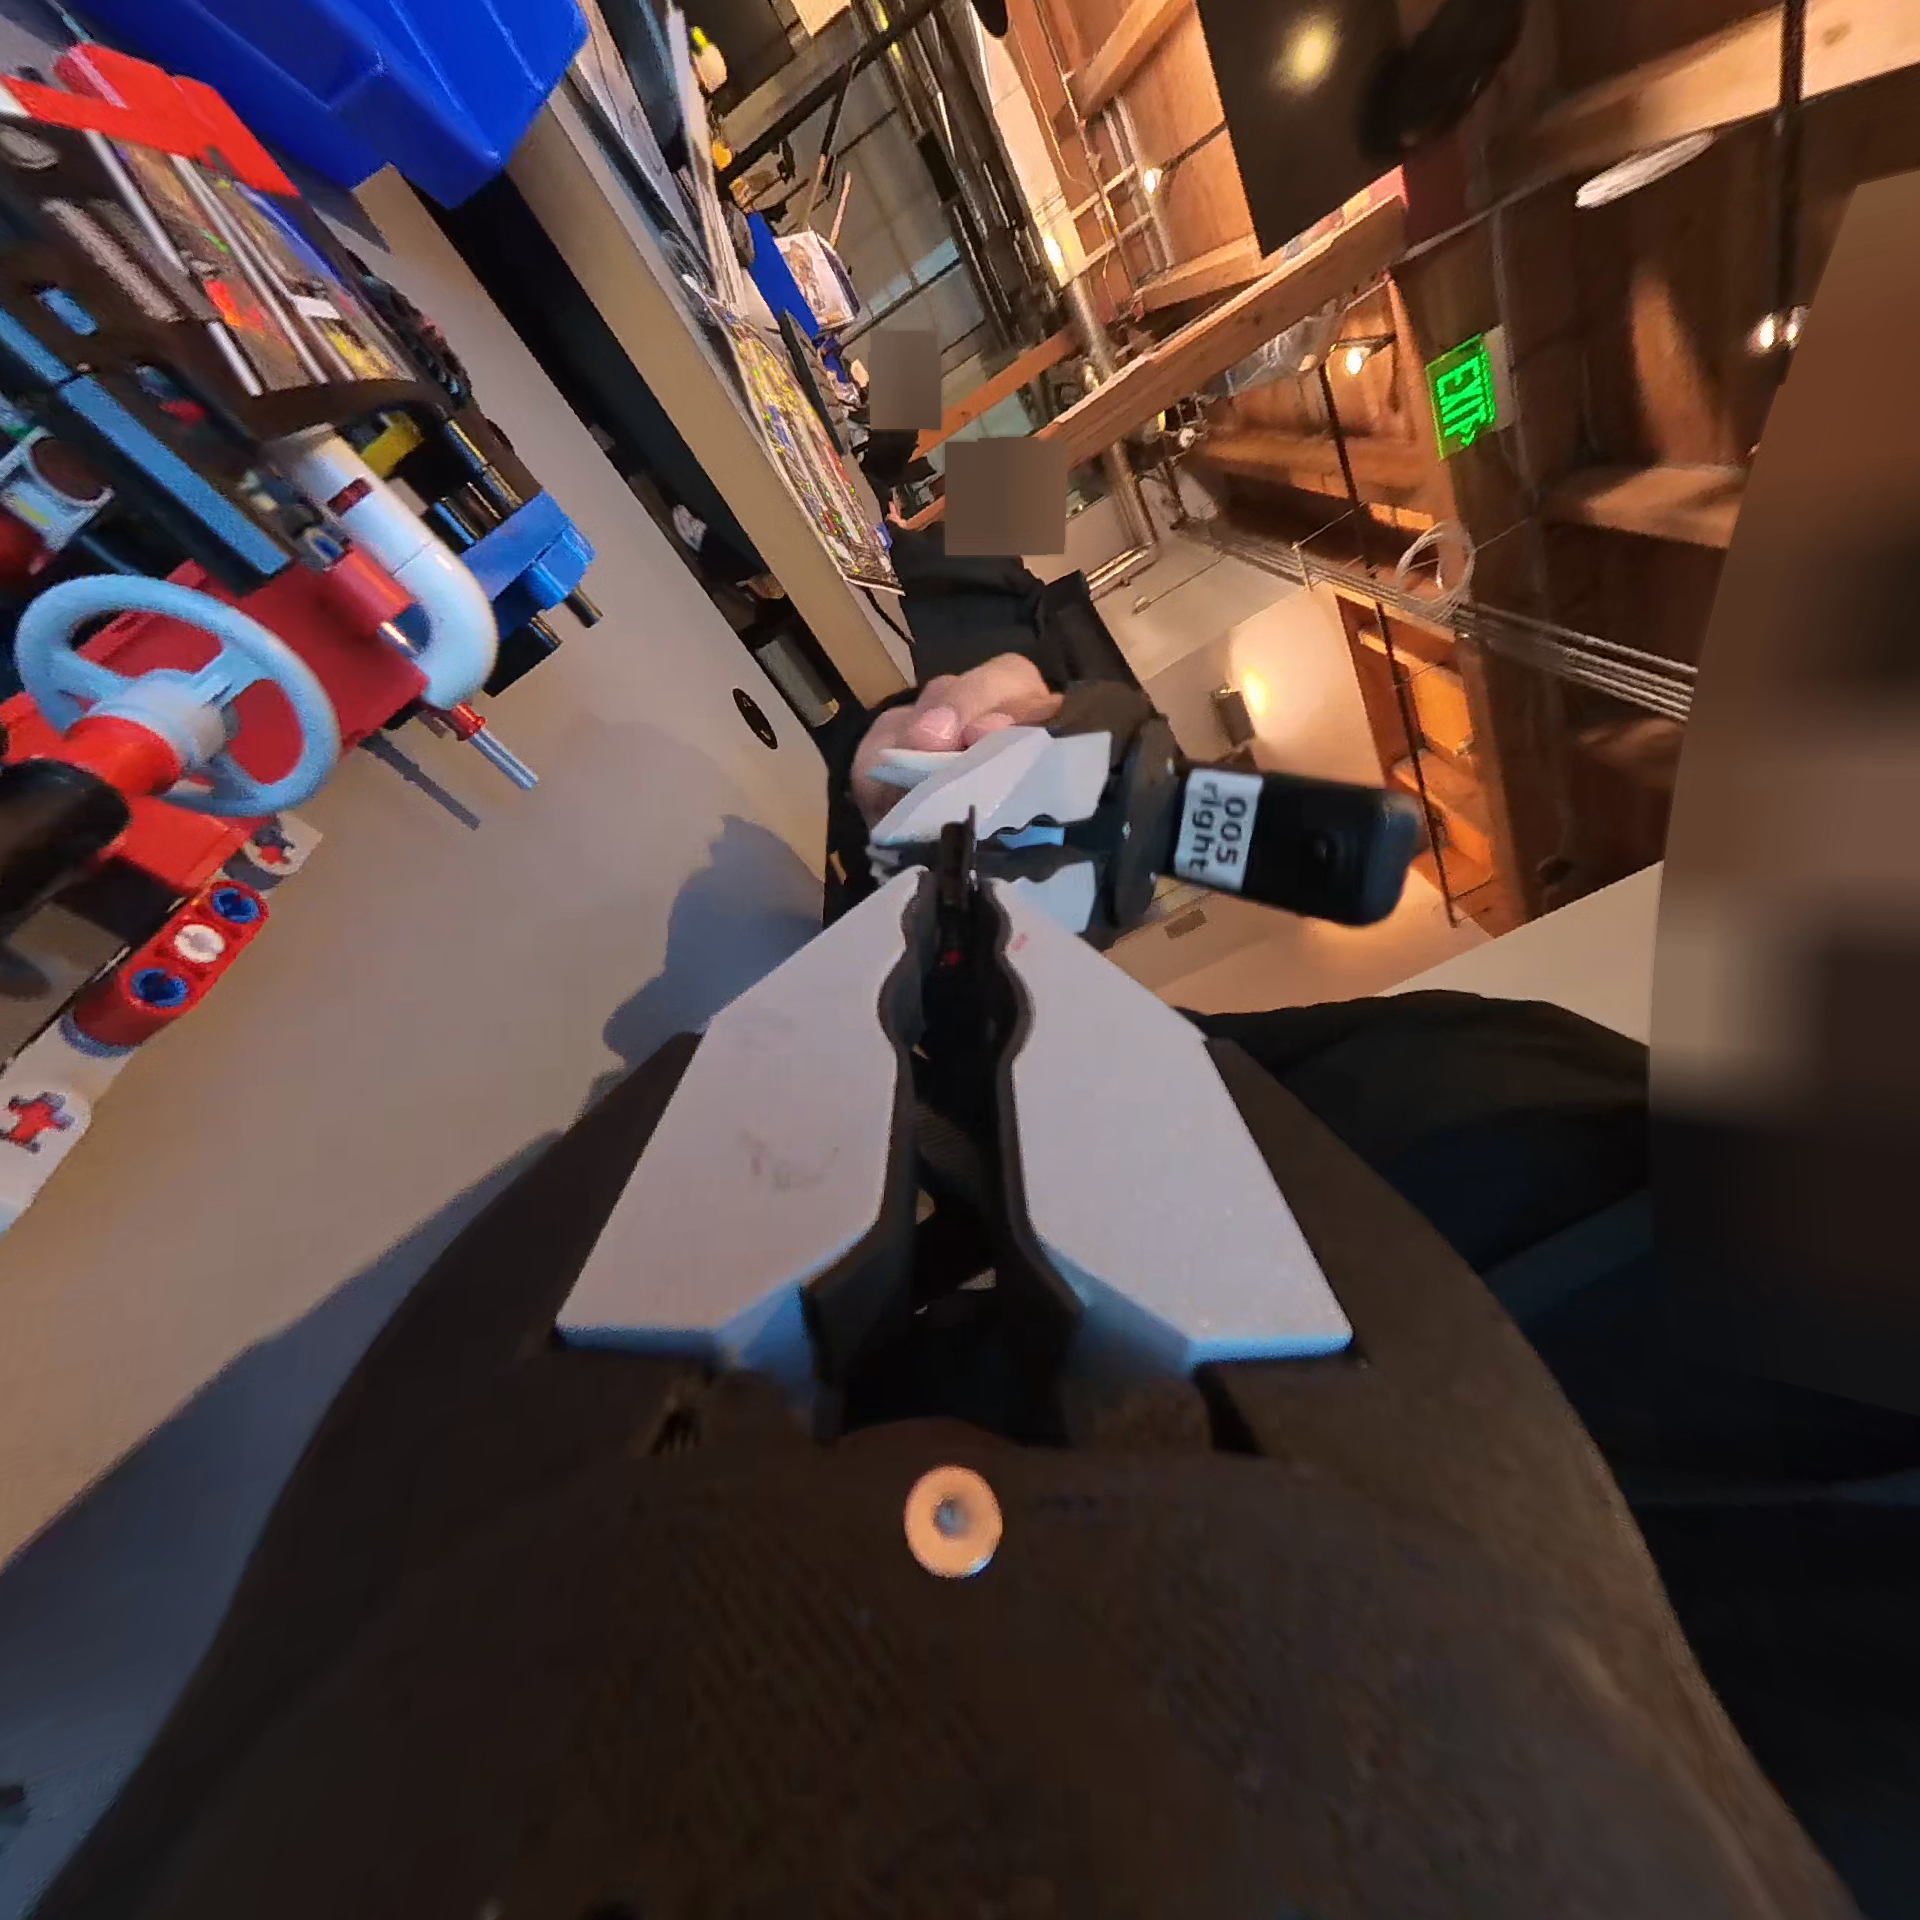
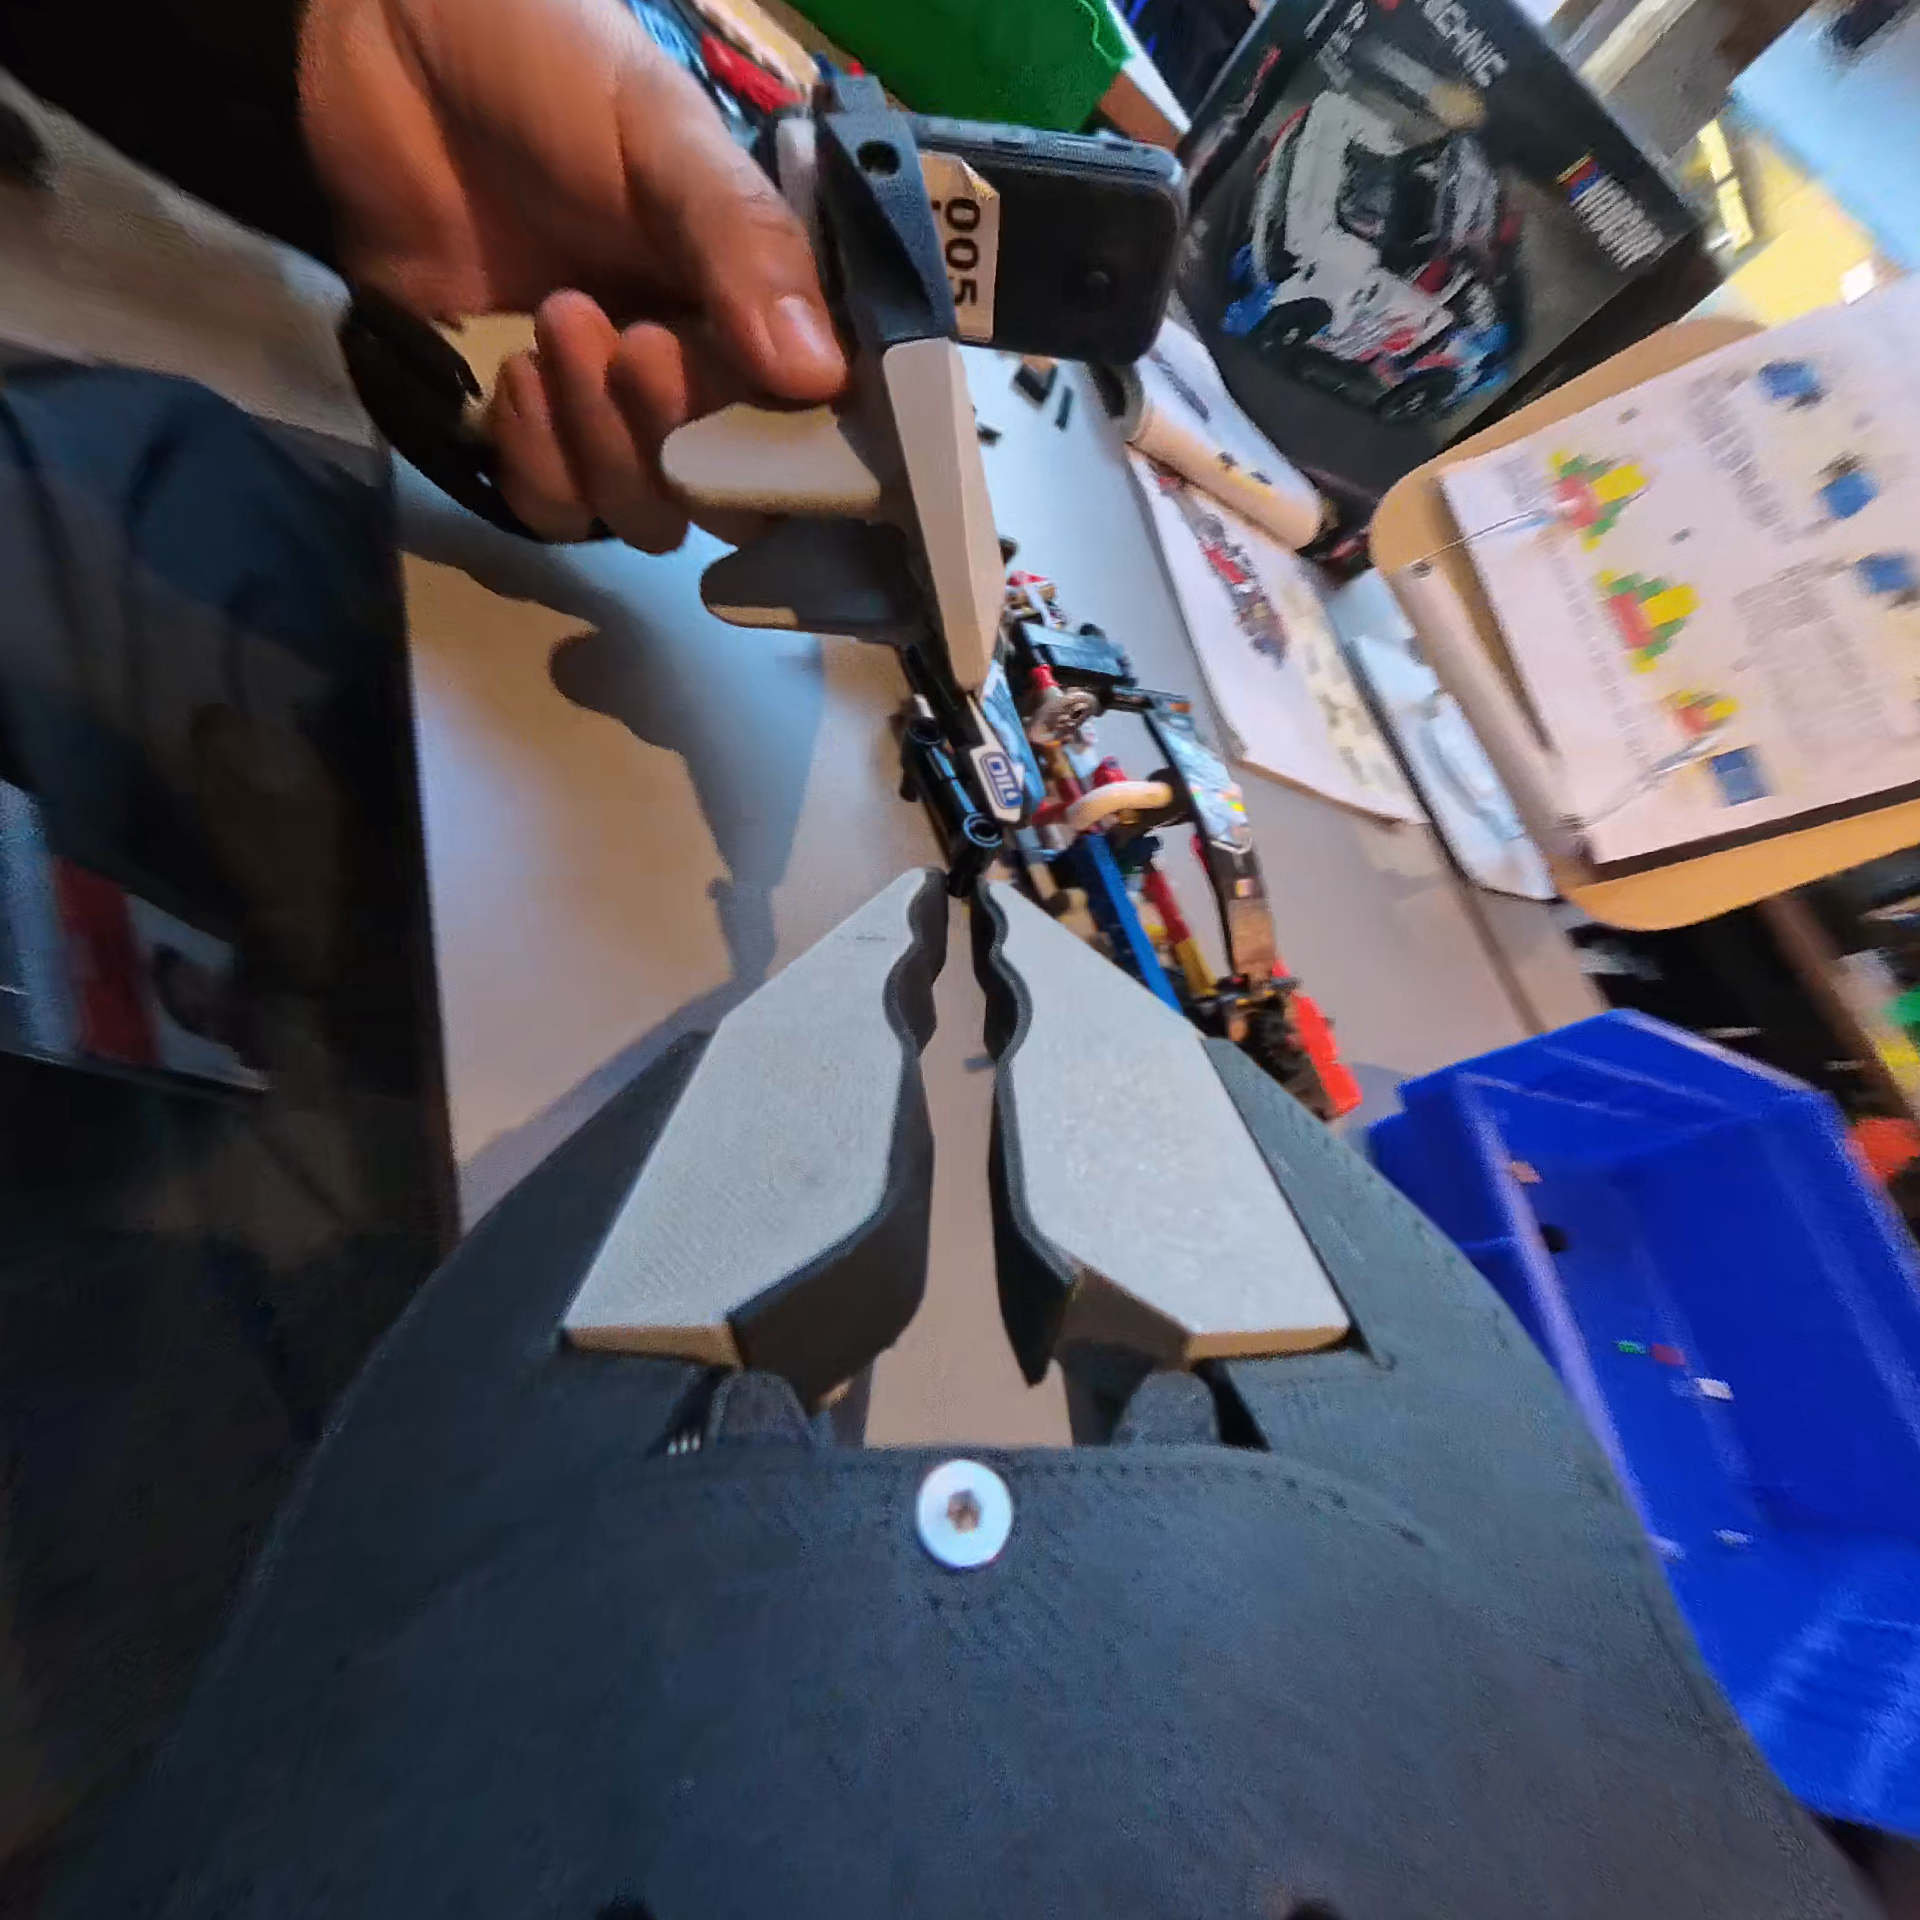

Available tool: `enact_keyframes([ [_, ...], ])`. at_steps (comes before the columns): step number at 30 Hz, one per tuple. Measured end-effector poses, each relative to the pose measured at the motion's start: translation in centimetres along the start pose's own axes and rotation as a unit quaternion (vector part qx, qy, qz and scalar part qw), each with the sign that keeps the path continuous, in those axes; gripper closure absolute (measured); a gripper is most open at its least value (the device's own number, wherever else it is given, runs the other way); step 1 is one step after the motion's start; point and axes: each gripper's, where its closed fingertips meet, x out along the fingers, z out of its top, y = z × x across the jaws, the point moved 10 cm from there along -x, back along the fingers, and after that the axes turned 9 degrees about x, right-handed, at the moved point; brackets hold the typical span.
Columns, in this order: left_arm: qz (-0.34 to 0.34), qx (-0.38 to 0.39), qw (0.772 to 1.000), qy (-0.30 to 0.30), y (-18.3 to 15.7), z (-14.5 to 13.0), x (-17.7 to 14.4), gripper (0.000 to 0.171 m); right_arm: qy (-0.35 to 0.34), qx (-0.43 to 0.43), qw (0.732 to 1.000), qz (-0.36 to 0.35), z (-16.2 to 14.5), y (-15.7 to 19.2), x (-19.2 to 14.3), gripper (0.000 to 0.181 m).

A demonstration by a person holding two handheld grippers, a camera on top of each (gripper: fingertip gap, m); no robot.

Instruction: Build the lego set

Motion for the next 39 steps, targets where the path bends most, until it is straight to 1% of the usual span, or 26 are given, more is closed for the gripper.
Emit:
enact_keyframes([
  [2, 0.001, -0.001, 1.000, -0.003, 0.1, 0.1, -0.1, 0.168, 0.002, -0.035, 0.999, -0.028, 0.0, 0.4, 0.1, 0.180],
  [4, 0.022, 0.014, 1.000, 0.009, 0.3, 0.3, -0.2, 0.167, 0.009, -0.029, 0.999, -0.019, -0.3, 0.5, 0.3, 0.178],
  [7, 0.035, 0.007, 0.999, 0.009, 0.6, 0.3, -0.1, 0.168, 0.017, -0.002, 1.000, -0.005, -1.0, 0.0, 0.1, 0.158],
  [10, 0.038, -0.008, 0.999, 0.011, 1.1, 0.0, 0.2, 0.168, 0.010, 0.004, 1.000, -0.008, -0.6, -0.3, -0.1, 0.148],
  [12, 0.032, -0.018, 0.999, 0.009, 1.2, -0.1, 0.5, 0.168, 0.017, -0.013, 1.000, -0.009, -0.3, -0.1, 0.2, 0.142],
  [14, 0.020, -0.029, 0.999, 0.008, 1.2, -0.2, 0.8, 0.168, 0.035, -0.046, 0.998, -0.015, -0.2, 0.1, 0.7, 0.141],
  [15, 0.015, -0.033, 0.999, 0.008, 1.2, -0.2, 0.9, 0.168, 0.040, -0.058, 0.997, -0.018, -0.3, 0.2, 0.9, 0.145],
  [17, 0.012, -0.032, 0.999, 0.019, 1.1, -0.4, 1.0, 0.168, 0.038, -0.064, 0.997, -0.014, -0.4, 0.2, 1.1, 0.160],
  [19, 0.012, -0.028, 0.999, 0.023, 1.1, -0.5, 0.9, 0.167, 0.035, -0.059, 0.998, -0.006, -0.4, 0.1, 1.1, 0.162],
  [21, 0.011, -0.026, 0.999, 0.026, 1.1, -0.5, 0.8, 0.168, 0.029, -0.070, 0.997, -0.013, -0.3, 0.2, 1.2, 0.163],
  [24, 0.009, -0.034, 0.999, 0.023, 1.2, -0.5, 0.6, 0.168, 0.030, -0.100, 0.994, -0.036, -0.3, 0.5, 1.5, 0.164],
  [27, 0.004, -0.053, 0.998, 0.013, 1.6, -0.5, 0.6, 0.167, 0.025, -0.123, 0.991, -0.044, -0.6, 0.7, 1.7, 0.161],
  [29, 0.009, -0.056, 0.998, 0.005, 1.7, -0.5, 0.6, 0.167, 0.016, -0.121, 0.992, -0.035, -0.7, 0.9, 1.7, 0.148],
  [32, 0.021, -0.026, 0.999, 0.013, 1.5, -0.2, 0.6, 0.167, -0.004, -0.069, 0.998, -0.009, -0.5, 0.6, 1.4, 0.140],
  [34, 0.053, 0.026, 0.998, 0.036, 1.0, 0.1, 0.5, 0.167, -0.016, -0.029, 0.999, 0.011, -0.5, 0.1, 0.8, 0.139],
  [36, 0.086, 0.087, 0.991, 0.059, 0.4, 0.4, 0.6, 0.168, -0.019, 0.004, 1.000, 0.017, -0.4, -0.5, 0.3, 0.142],
  [38, 0.107, 0.118, 0.984, 0.082, -0.1, 0.7, 0.8, 0.168, -0.010, 0.007, 1.000, 0.015, -0.3, -0.8, 0.1, 0.147],
  [39, 0.116, 0.126, 0.981, 0.089, -0.3, 0.7, 0.9, 0.168, -0.002, -0.009, 1.000, 0.010, -0.2, -0.6, 0.1, 0.148],
])
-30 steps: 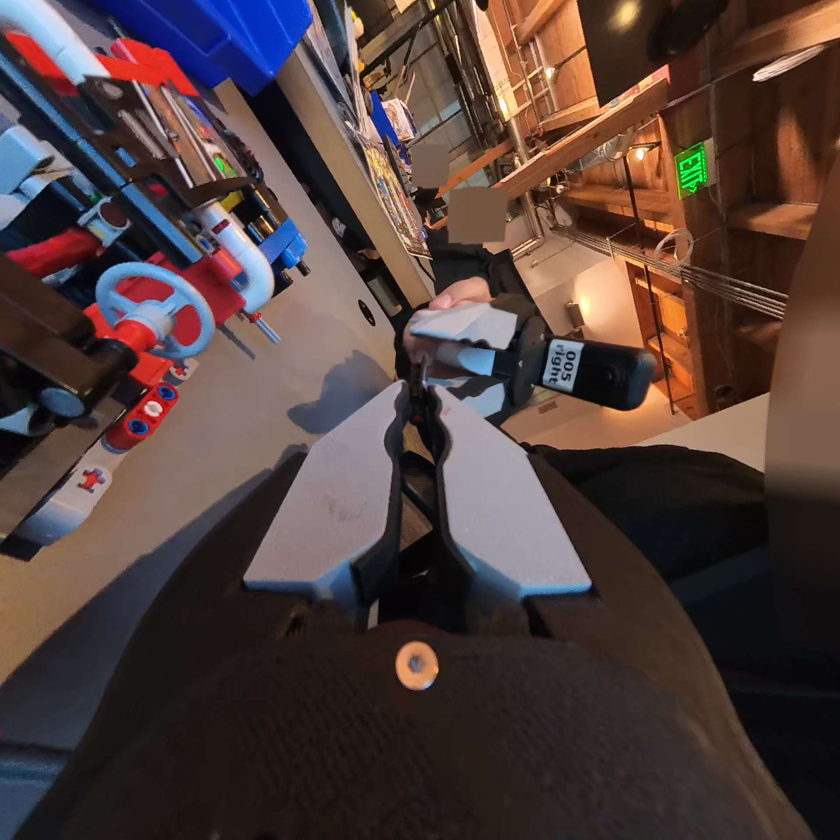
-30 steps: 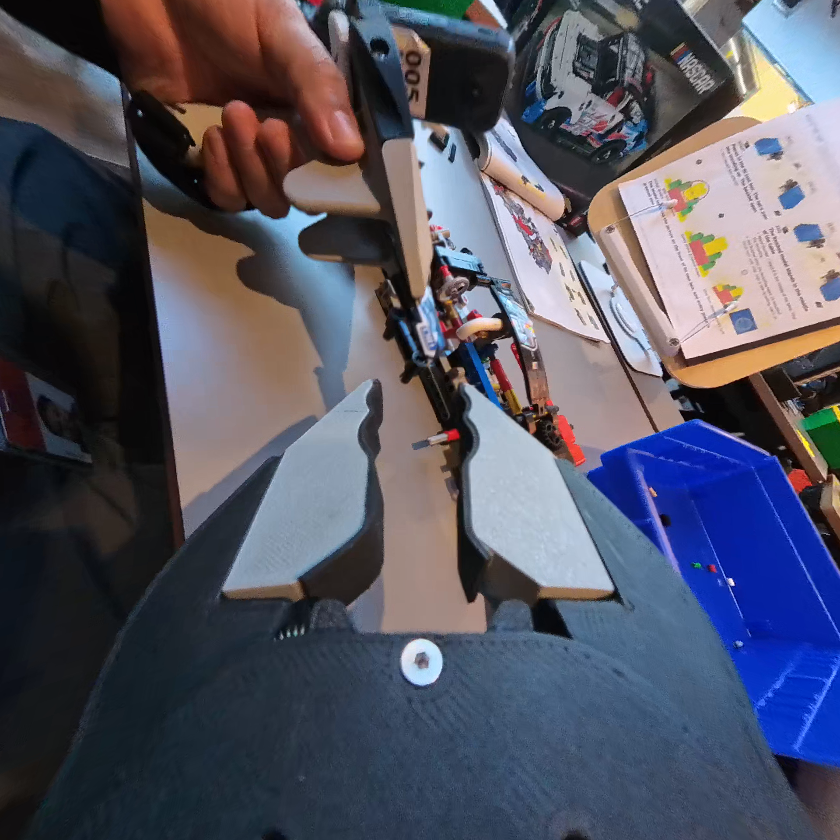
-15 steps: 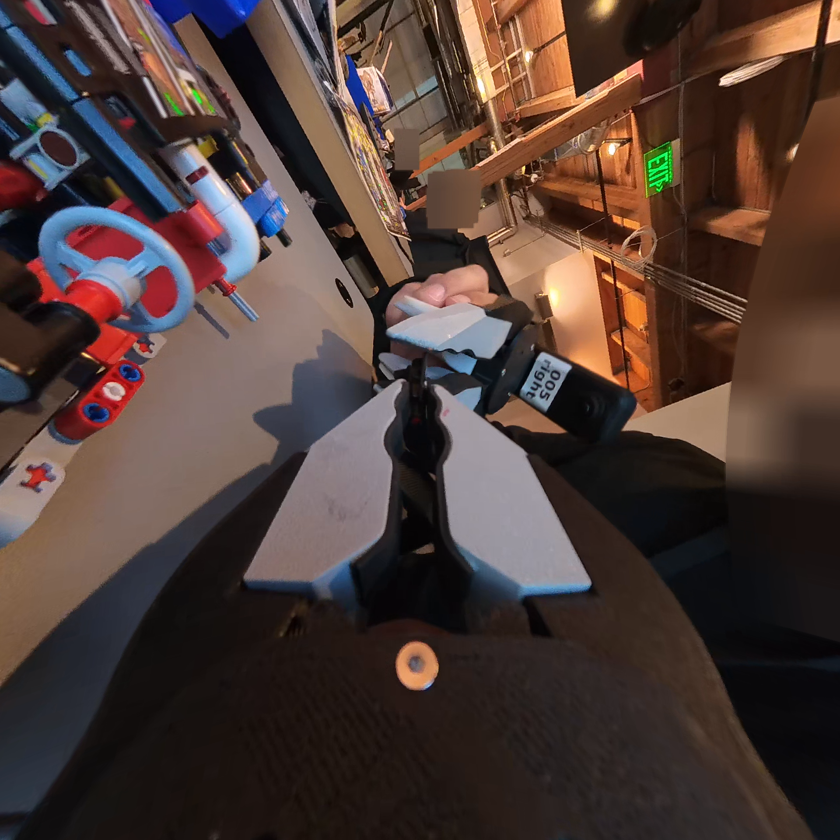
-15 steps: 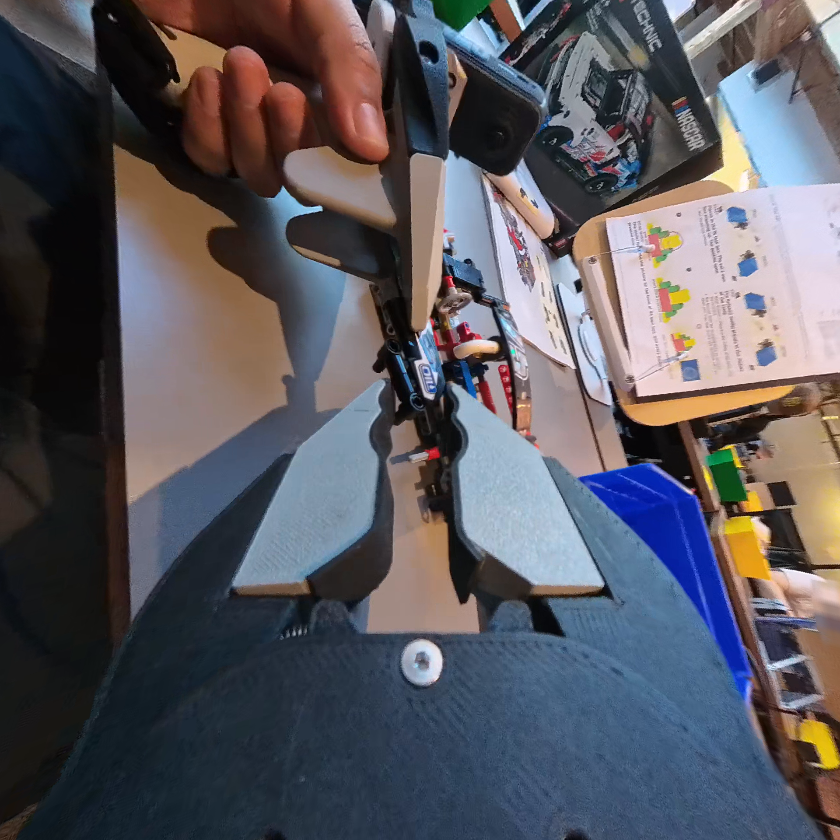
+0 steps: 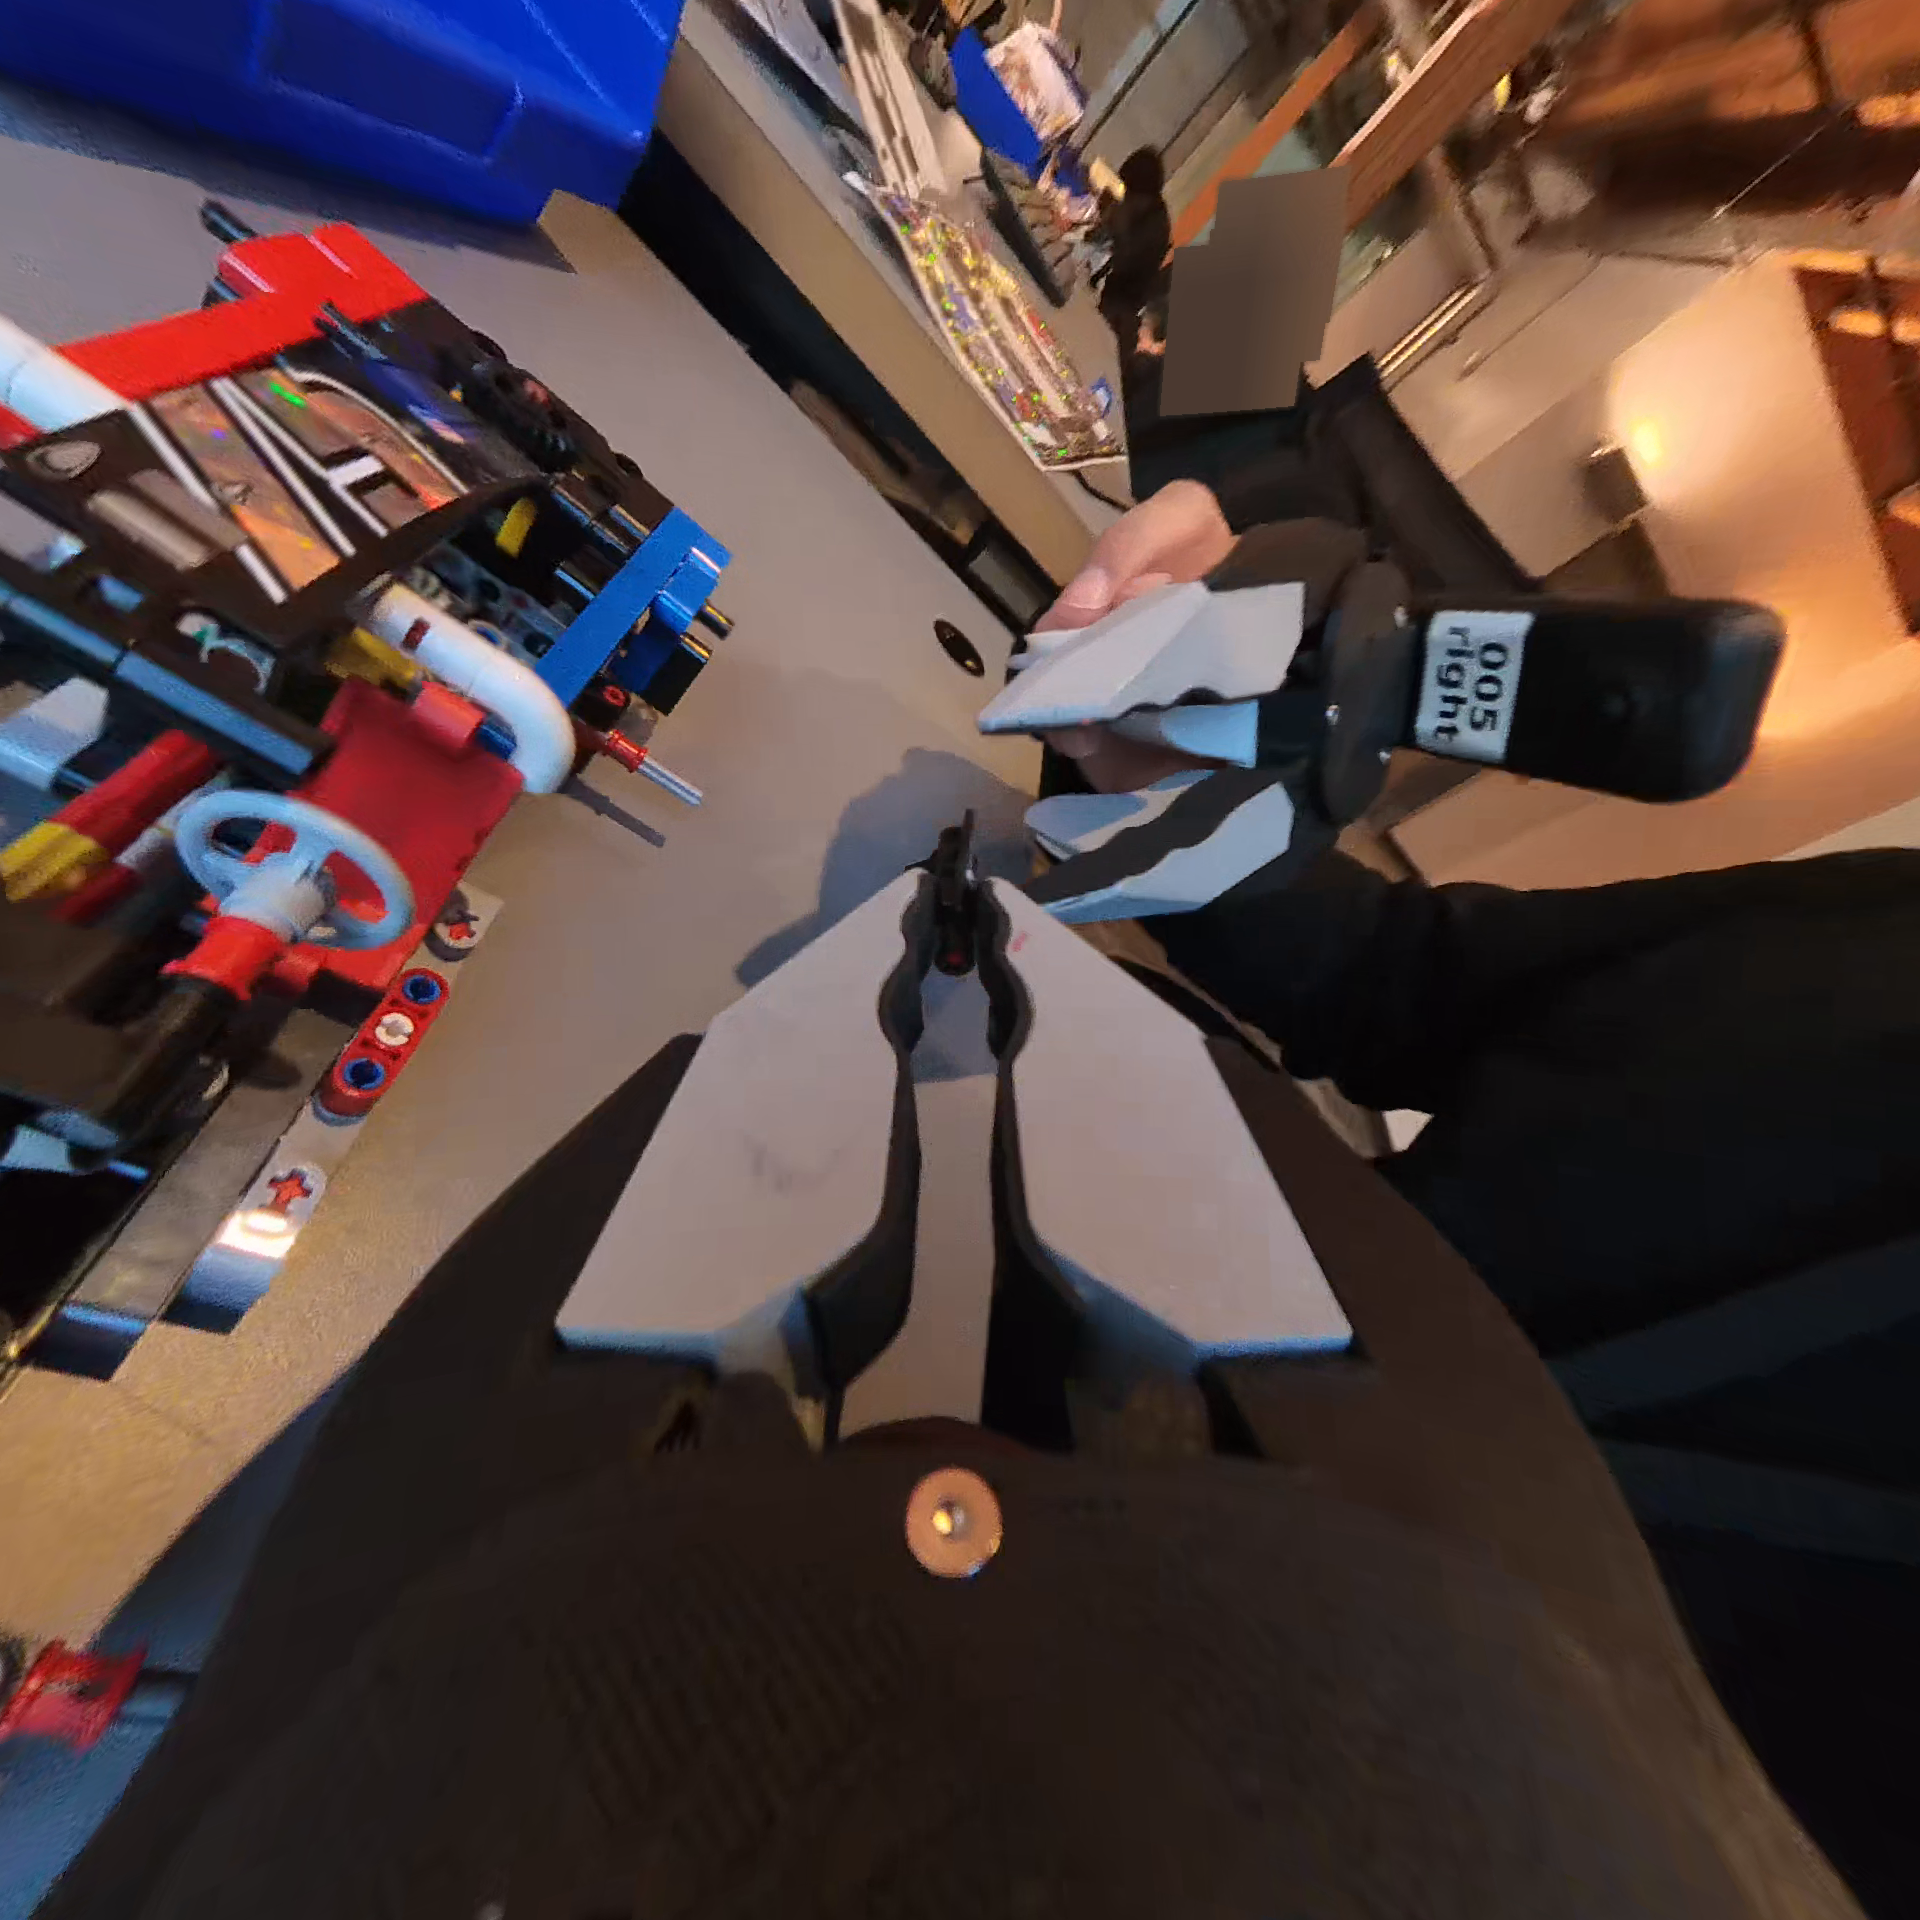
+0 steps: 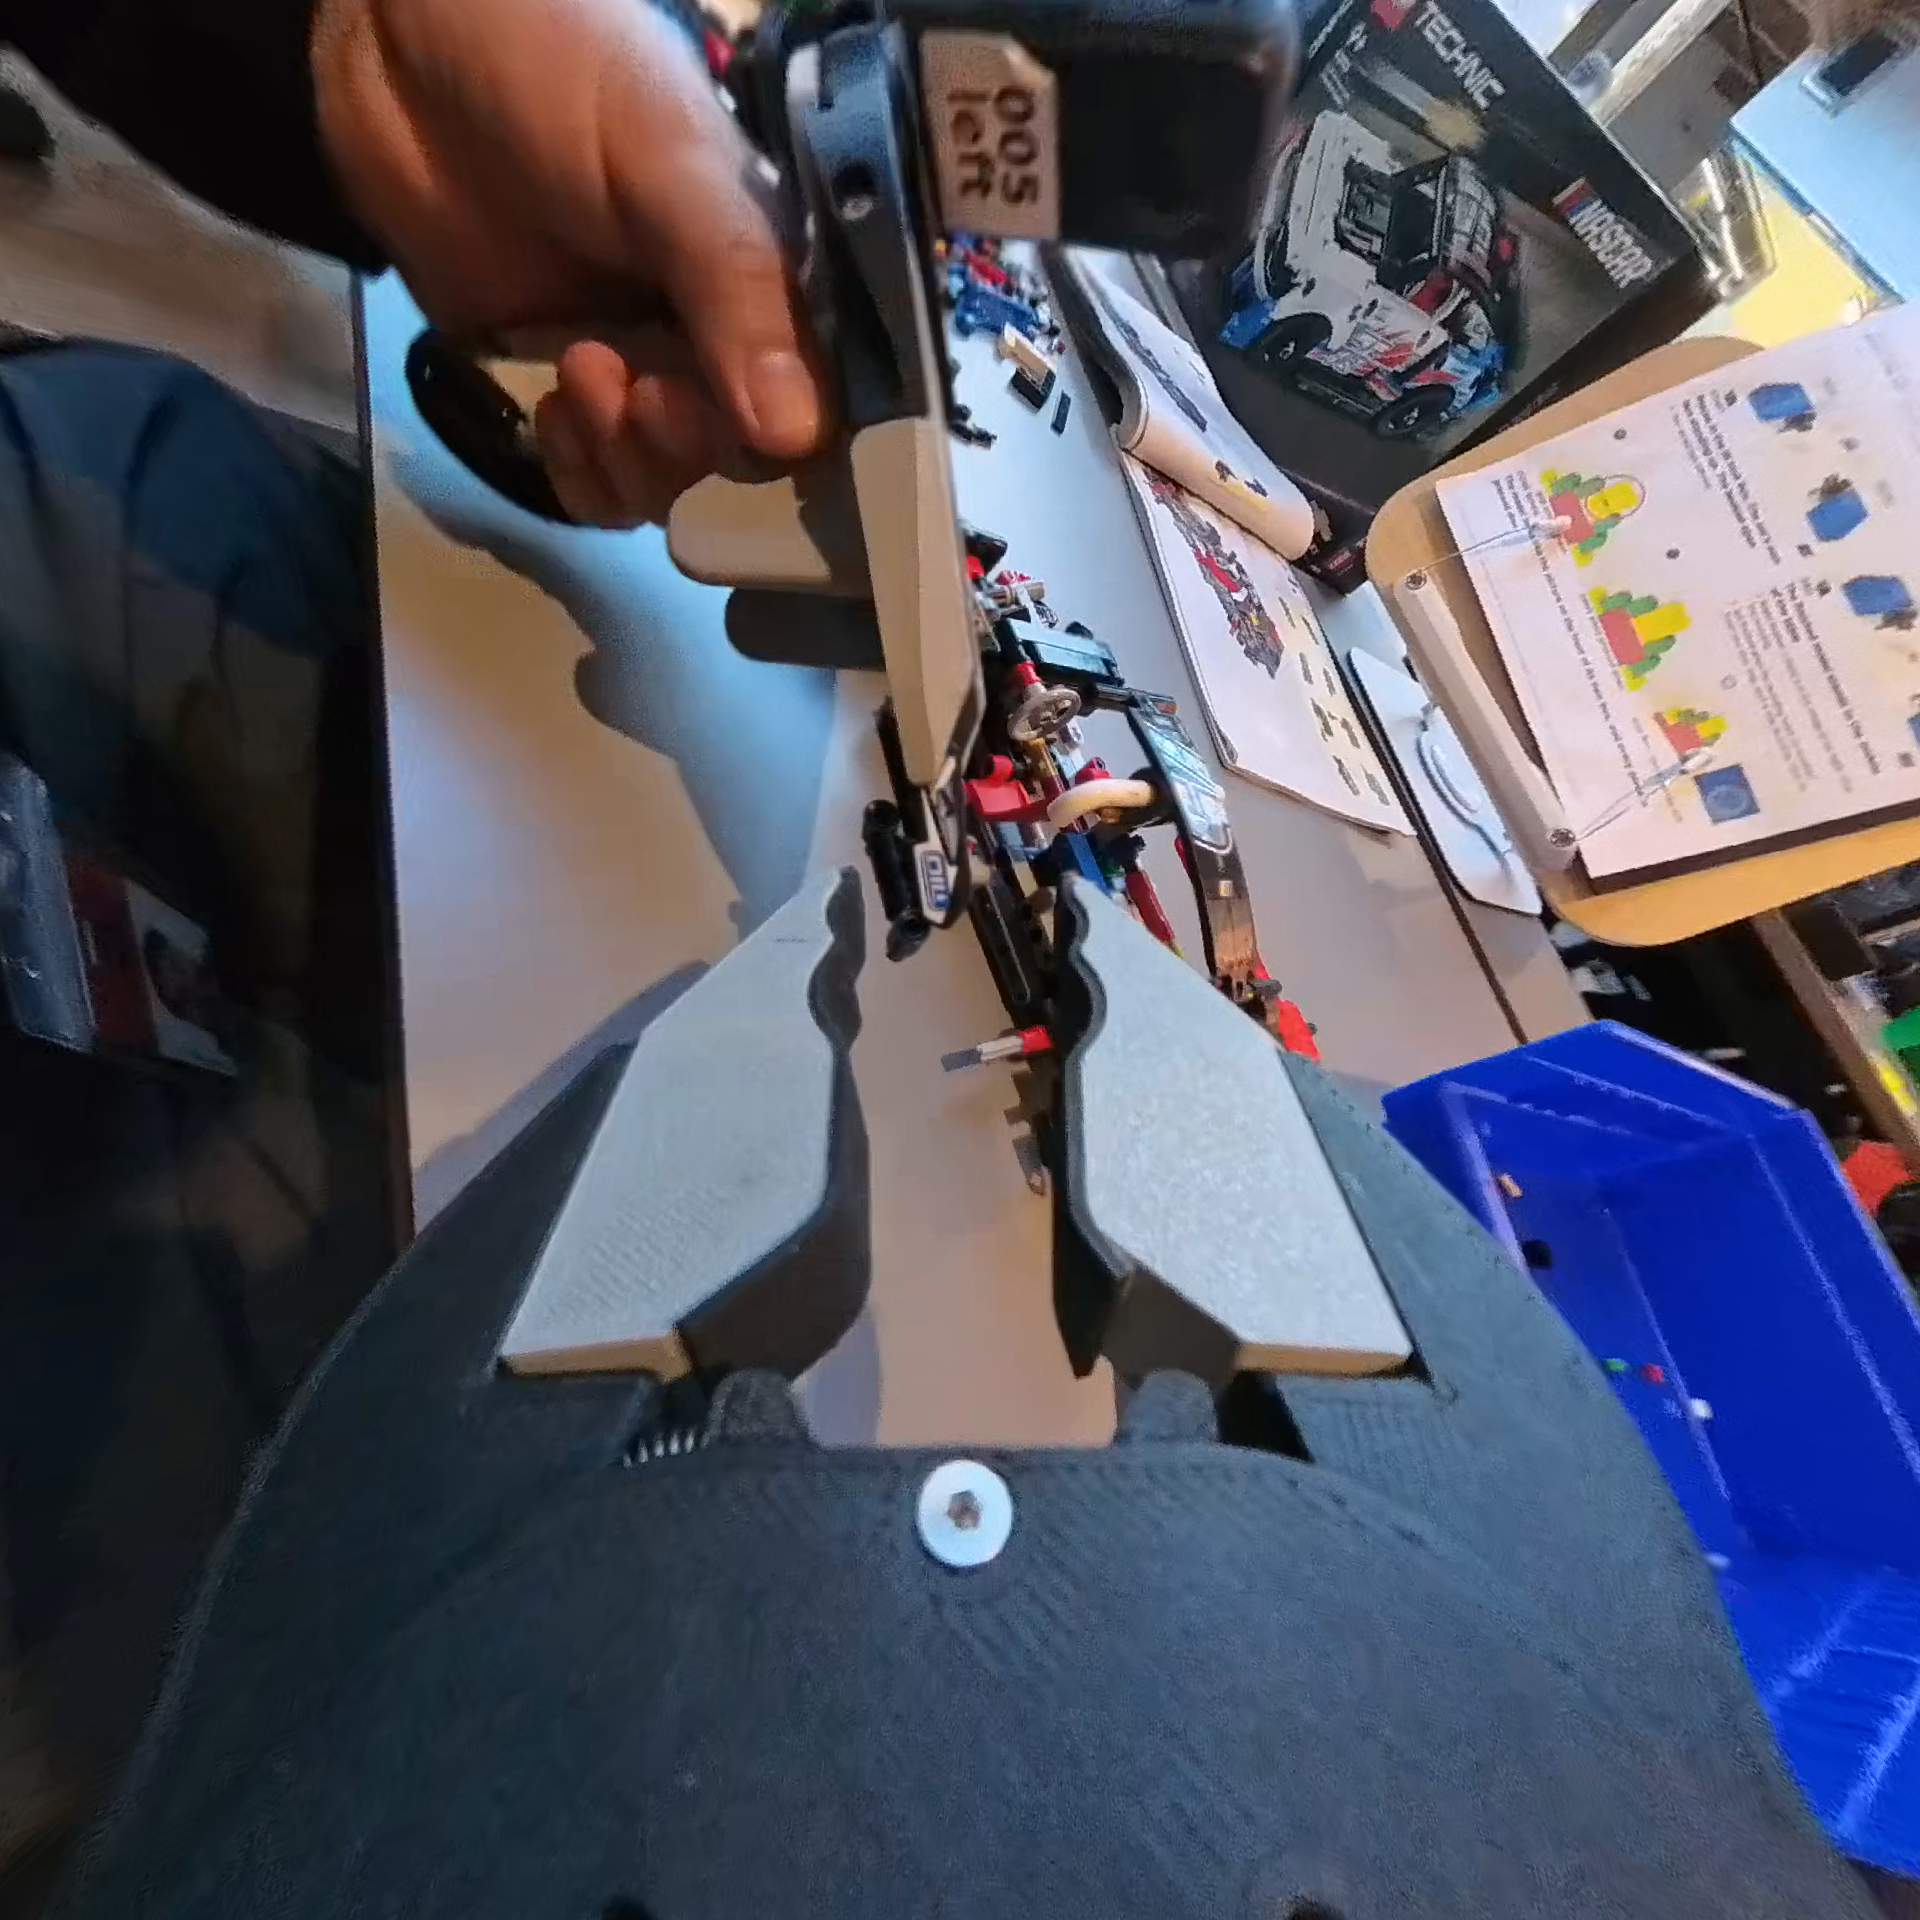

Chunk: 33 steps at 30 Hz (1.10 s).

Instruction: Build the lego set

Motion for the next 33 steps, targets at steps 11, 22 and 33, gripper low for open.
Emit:
enact_keyframes([
  [11, -0.043, -0.067, 0.997, 0.002, 0.2, -0.4, 1.2, 0.168, 0.085, -0.111, 0.989, -0.039, -0.1, 1.6, 1.4, 0.163],
  [22, 0.035, 0.038, 0.998, 0.041, -0.5, 0.4, 2.2, 0.168, 0.079, -0.114, 0.986, -0.087, -1.5, 2.2, 1.2, 0.154],
  [33, 0.180, 0.249, 0.946, 0.103, -1.1, 2.0, 1.6, 0.145, 0.094, -0.074, 0.986, -0.115, -3.3, 0.7, 0.5, 0.164],
])
